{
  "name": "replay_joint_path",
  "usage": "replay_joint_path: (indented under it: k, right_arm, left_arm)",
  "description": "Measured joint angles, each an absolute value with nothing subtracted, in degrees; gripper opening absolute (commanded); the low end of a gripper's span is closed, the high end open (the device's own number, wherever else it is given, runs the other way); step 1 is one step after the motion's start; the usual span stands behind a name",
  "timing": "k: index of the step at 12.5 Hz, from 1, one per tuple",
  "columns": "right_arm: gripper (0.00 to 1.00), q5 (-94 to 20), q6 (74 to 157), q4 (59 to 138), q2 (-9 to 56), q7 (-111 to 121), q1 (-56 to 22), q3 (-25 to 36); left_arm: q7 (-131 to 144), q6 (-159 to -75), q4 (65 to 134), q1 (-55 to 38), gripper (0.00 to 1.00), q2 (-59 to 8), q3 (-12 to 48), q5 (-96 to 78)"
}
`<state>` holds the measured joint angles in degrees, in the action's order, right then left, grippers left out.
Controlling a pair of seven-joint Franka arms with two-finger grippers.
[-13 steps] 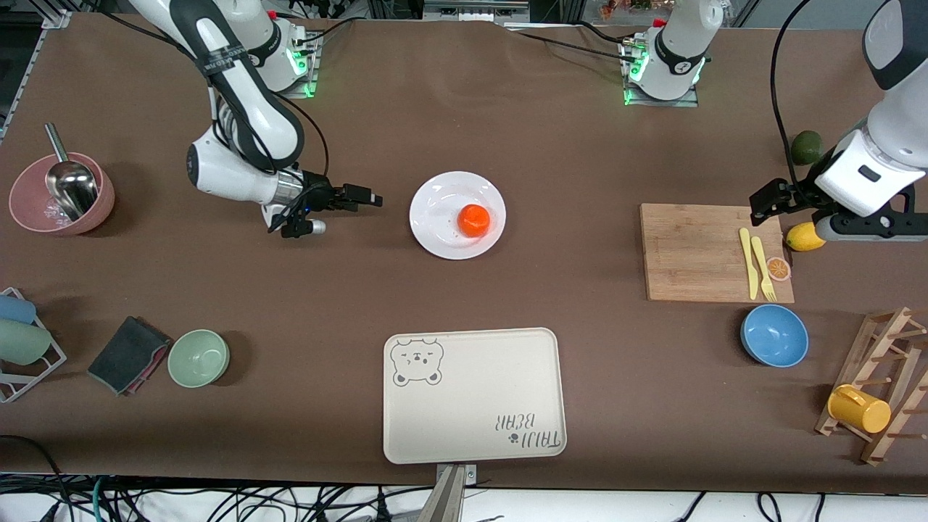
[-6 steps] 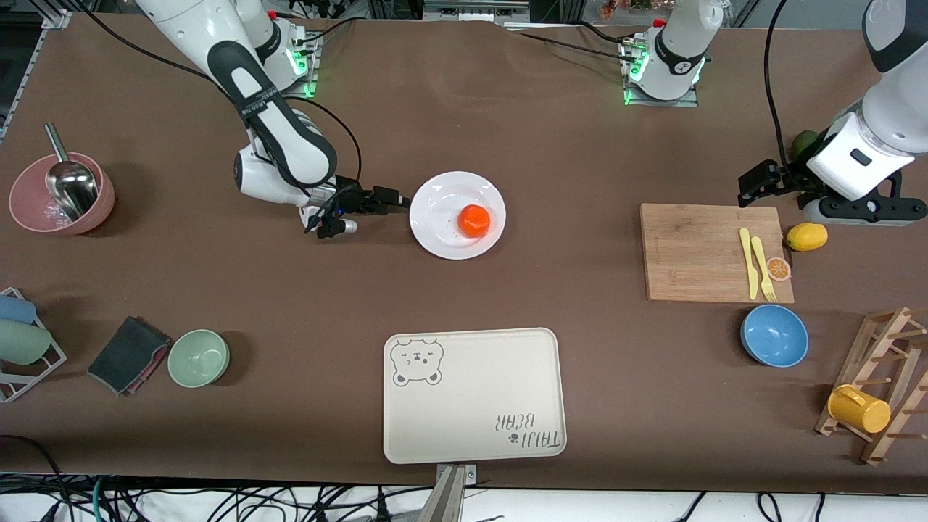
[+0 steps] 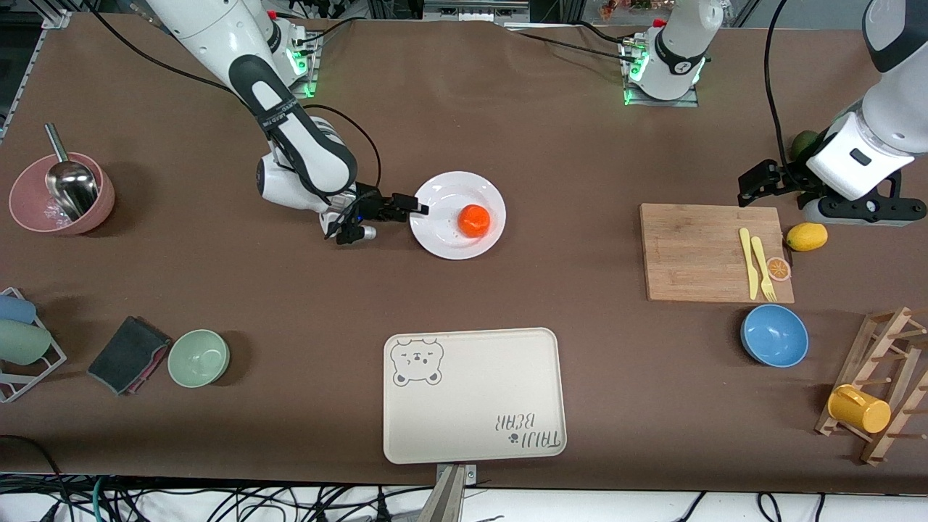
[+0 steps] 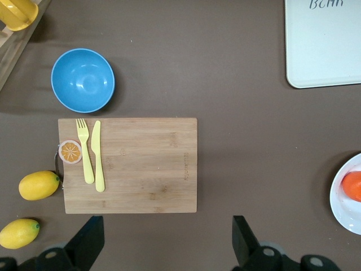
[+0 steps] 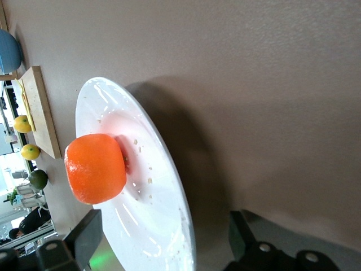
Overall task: Place orange and plate with both arms
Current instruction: 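Close the right gripper on the plate rim, then slide the plate with the right gripper onto the bear placemat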
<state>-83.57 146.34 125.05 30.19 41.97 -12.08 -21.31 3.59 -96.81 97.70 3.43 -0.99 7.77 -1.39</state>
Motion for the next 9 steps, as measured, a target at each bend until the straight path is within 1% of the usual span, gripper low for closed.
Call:
replay_joint_path:
  k: [2,3,9]
  right_arm:
    - [0.22,-83.58,146.65,124.48,30.68,41.97,-12.27,-21.31]
    - [0.01,-83.58,146.68,124.32,30.75,41.97,-12.27,-21.31]
    - [0.00,-83.59,146.17,123.55,30.68,44.11,-11.91,-21.18]
  left_arm:
    - [3.52,-96.80,97.70,3.35,1.00,-0.99,7.78,-1.39]
    - [3.51,-96.80,97.70,3.33,1.00,-0.99,7.79,-1.39]
    - [3.49,-96.80,97.70,3.11,1.00,-0.99,7.80,-1.39]
